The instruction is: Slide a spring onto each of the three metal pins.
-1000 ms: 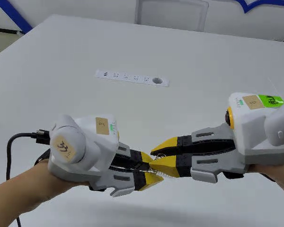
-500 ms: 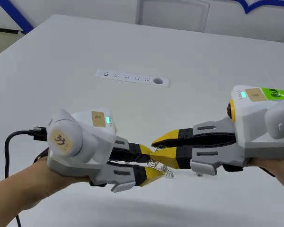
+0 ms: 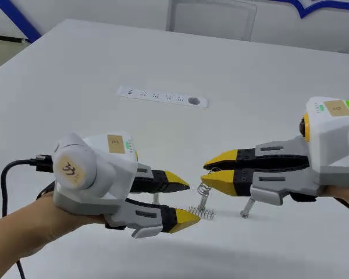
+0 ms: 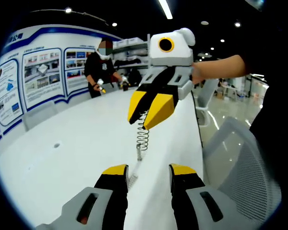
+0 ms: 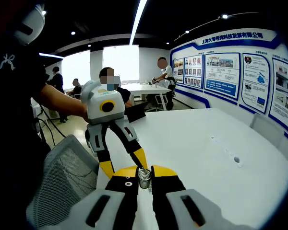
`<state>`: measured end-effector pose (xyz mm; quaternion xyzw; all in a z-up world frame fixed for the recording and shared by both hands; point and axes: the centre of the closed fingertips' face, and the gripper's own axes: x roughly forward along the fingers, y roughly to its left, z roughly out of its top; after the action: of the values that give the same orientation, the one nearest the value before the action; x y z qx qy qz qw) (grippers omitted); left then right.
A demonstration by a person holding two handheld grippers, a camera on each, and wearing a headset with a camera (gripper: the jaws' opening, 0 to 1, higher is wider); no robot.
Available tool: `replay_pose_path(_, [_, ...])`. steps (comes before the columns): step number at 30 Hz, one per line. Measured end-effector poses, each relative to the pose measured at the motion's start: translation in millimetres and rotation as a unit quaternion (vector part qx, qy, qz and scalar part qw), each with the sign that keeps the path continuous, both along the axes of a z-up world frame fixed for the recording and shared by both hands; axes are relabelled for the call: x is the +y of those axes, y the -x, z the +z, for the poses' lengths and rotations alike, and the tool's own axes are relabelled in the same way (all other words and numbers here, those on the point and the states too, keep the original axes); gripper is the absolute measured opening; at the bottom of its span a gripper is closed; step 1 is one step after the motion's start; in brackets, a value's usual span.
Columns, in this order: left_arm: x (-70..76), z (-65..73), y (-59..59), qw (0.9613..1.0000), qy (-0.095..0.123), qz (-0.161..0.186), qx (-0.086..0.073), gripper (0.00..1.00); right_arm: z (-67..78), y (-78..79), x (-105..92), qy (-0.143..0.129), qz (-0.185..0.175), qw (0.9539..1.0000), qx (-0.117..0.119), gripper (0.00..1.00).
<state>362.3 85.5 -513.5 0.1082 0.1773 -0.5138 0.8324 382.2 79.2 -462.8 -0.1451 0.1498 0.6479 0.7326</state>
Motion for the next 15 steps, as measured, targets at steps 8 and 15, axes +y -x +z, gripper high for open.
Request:
replay_pose_path(8, [14.9, 6.4, -9.1, 0.9997, 0.002, 0.024, -0.009, 0.43, -4.9, -32.0, -36.4, 0.027, -0.053, 0.9981, -0.018, 0.11])
replay_pose_path(15, [22.6, 2.6, -9.6, 0.9996, -0.006, 0.029, -0.006, 0.47, -18.1, -46.2, -56.1, 0.058, -0.074, 0.9953, -0.023, 0.11])
